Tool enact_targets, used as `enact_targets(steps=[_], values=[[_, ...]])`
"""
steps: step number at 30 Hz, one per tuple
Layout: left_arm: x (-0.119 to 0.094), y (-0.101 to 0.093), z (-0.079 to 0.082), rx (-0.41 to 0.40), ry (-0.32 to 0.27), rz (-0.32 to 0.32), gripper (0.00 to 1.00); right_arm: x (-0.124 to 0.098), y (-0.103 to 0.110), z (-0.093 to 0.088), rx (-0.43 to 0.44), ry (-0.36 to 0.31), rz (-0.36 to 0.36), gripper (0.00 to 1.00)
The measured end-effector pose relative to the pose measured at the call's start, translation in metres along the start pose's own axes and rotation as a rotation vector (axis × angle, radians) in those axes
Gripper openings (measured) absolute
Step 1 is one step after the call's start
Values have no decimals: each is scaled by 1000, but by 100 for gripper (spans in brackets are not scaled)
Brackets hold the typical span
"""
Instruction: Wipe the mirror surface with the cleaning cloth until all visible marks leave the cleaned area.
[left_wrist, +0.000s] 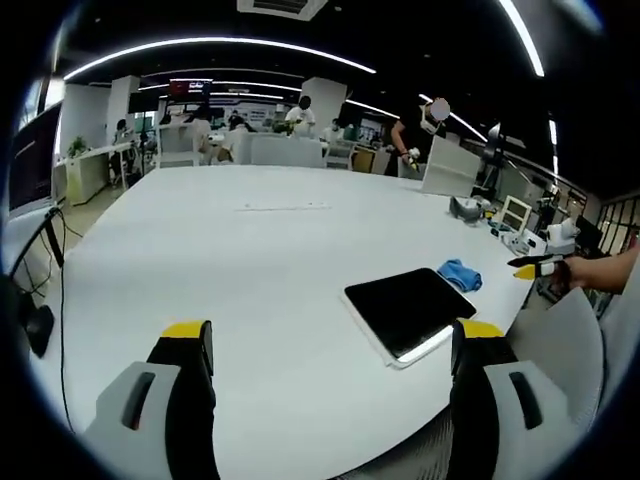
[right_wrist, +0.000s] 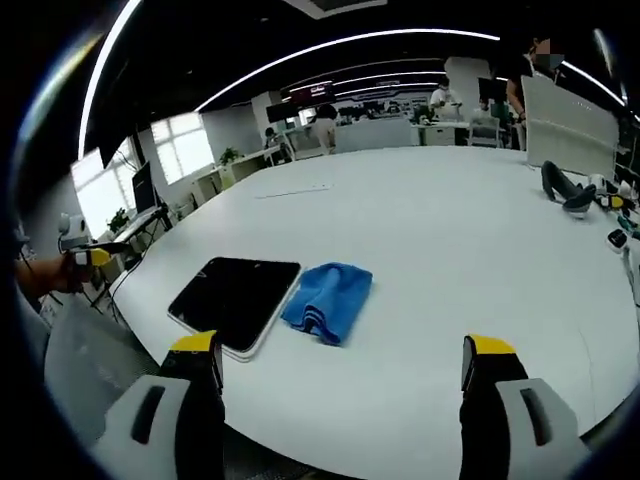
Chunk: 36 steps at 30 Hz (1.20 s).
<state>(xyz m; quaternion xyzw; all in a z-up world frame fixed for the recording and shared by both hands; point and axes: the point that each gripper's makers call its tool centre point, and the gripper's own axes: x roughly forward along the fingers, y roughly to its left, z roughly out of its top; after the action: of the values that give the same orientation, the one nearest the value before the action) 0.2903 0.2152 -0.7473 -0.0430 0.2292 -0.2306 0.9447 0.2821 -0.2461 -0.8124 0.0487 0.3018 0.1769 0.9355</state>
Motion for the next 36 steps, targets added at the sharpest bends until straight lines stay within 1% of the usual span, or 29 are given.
enact_targets(steps=[1,2,3,4,5,6,7,8,11,13,15,18,22,24,25,28,31,33,36], values=[[-1,1,-1,4,4,6,99,0,-1,-2,0,8,-6,99],[-2,3,-2,14,9,18,99,1,-1,1,-7,-11,0,99],[-3,4,-3,16,11,22,99,0,-1,1,25,-12,3,99],[-4,5,-2,21,4,23,99,1,-2,0,31,0,2,99],[-5,5,-1,16,0,18,99,-1,-6,1,3,-7,-36,99],[-5,5,-1,7,2,20,99,-1,-6,0,-8,6,-44,99],[-6,5,0,-4,-5,22,99,0,-2,-1,7,16,-27,99],[-7,7,4,-1,-26,40,99,0,2,0,23,16,-4,99],[-5,11,4,8,-31,48,99,3,2,0,-18,28,0,99],[-3,13,4,0,-34,52,99,3,-2,-1,-12,33,-13,99],[-1,12,4,-10,-28,44,99,0,-8,-2,-1,45,-44,99],[1,10,6,23,-22,36,99,-7,-13,-4,-5,58,-82,99],[1,15,9,65,-24,56,99,-8,-16,-5,1,55,-91,99],[3,16,5,111,5,56,99,-7,-15,-4,11,50,-89,99],[3,15,4,117,10,50,99,-7,-13,-3,12,50,-87,99],[3,13,6,110,9,40,99,-2,-11,-2,-3,57,-86,99],[5,14,2,96,17,38,99,-2,-12,-2,-1,58,-97,99],[5,14,1,102,23,39,99,-2,-14,-1,5,50,-105,99],[5,14,2,100,22,37,99,-2,-14,-4,1,51,-108,99]])
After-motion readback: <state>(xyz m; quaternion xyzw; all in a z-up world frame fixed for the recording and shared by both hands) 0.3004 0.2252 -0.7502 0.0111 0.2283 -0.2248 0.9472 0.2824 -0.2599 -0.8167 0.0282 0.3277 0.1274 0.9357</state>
